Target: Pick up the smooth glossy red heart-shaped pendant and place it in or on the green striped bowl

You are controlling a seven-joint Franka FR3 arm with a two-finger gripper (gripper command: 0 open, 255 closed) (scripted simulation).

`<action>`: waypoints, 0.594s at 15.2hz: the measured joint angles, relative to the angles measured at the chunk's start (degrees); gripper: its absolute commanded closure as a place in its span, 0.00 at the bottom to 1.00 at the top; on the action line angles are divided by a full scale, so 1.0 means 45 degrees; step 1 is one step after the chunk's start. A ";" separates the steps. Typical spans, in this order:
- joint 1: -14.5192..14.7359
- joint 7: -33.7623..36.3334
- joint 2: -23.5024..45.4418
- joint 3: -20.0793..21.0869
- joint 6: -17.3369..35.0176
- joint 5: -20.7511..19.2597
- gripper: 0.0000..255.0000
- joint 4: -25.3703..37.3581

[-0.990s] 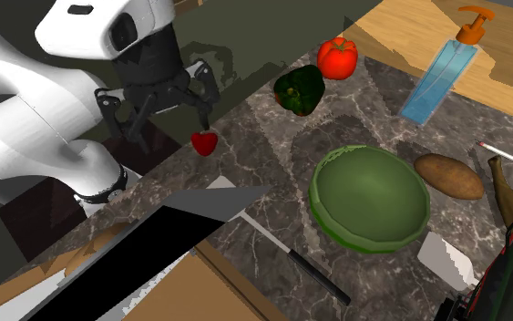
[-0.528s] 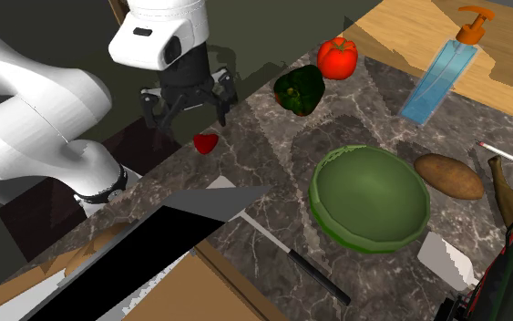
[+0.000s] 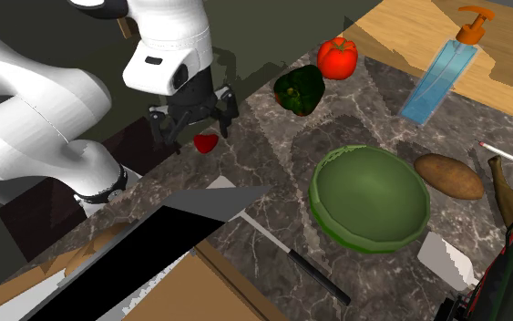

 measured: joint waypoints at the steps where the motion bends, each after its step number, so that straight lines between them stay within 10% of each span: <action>1: 0.0007 0.0003 -0.0006 0.0007 0.0012 0.0008 0.00 -0.0018; 4: 0.0014 0.0002 -0.0016 0.0009 0.0025 0.0014 0.00 -0.0041; 5: 0.0014 0.0002 -0.0016 0.0010 0.0025 0.0014 1.00 -0.0041; 9: 0.0014 0.0002 -0.0016 0.0009 0.0025 0.0014 1.00 -0.0041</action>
